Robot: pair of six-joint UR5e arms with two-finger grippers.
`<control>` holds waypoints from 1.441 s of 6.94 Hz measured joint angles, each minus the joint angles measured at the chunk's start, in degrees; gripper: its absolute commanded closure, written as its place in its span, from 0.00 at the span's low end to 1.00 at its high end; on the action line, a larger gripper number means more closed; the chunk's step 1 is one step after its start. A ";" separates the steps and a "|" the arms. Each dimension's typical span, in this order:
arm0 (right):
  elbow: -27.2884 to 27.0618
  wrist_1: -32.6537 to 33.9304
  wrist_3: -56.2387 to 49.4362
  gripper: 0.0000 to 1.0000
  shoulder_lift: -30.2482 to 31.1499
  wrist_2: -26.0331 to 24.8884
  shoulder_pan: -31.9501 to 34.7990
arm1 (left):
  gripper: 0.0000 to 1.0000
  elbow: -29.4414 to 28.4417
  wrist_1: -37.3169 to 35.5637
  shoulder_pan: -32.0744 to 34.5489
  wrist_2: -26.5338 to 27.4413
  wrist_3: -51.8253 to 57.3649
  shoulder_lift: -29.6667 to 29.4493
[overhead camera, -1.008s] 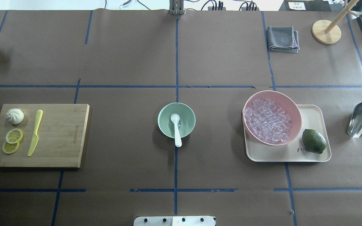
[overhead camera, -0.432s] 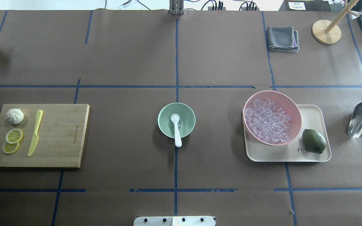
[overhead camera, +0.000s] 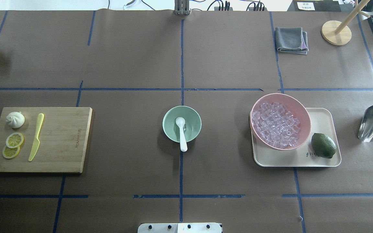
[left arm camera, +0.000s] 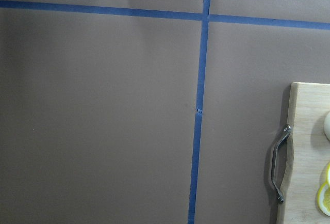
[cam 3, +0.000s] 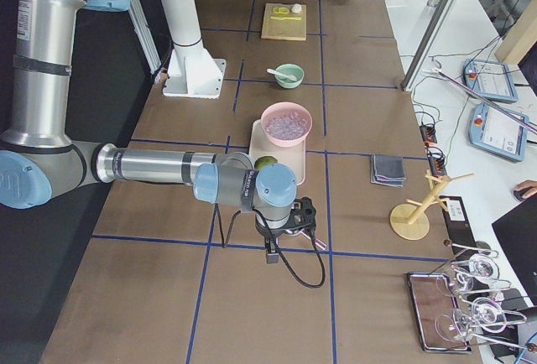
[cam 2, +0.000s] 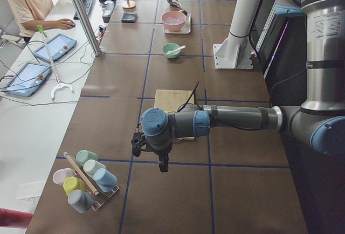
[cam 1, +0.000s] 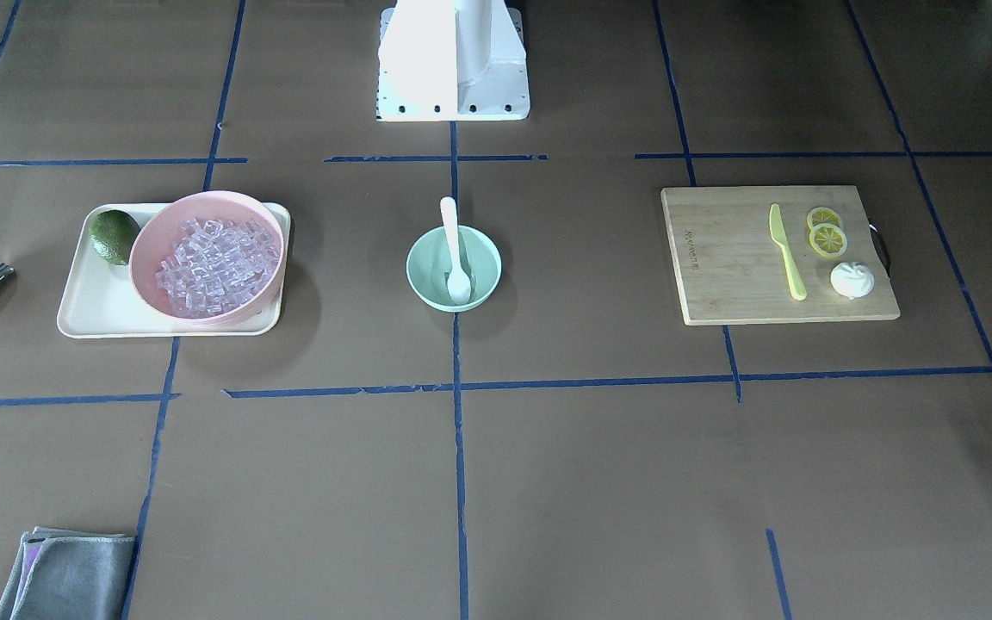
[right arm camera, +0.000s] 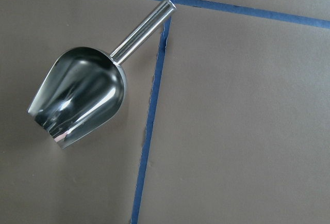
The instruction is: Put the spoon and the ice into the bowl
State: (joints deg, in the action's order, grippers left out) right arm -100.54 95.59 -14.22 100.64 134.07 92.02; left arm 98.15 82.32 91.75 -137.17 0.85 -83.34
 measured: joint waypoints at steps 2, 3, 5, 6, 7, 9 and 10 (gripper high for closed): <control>0.95 0.31 0.04 0.01 -1.20 0.04 -0.03 | 0.00 0.40 0.25 0.00 0.06 -0.71 0.02; 2.48 0.34 0.01 0.01 -2.68 0.12 -0.03 | 0.00 0.50 0.28 0.04 0.04 -0.73 0.05; 3.91 0.08 -0.03 0.01 -3.81 -0.04 0.00 | 0.00 0.29 0.33 0.08 -0.01 -0.73 0.05; 4.02 0.07 -0.07 0.01 -3.91 -0.52 -0.02 | 0.00 0.03 0.29 0.08 0.00 -0.94 -0.12; 4.00 0.09 -0.09 0.01 -4.02 -1.51 -0.05 | 0.00 -0.09 0.22 0.05 0.01 -1.10 -0.35; 3.98 0.20 -0.11 0.01 -4.36 -2.86 -0.05 | 0.00 0.08 0.11 0.01 0.04 -1.13 -0.46; 4.11 0.06 -0.10 0.01 -4.23 -2.88 -0.05 | 0.00 0.36 0.06 0.01 0.06 -1.12 -0.39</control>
State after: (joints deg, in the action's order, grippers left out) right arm -96.43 95.65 -14.32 96.41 131.19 91.97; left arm 98.52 82.39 91.76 -137.12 -0.27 -83.73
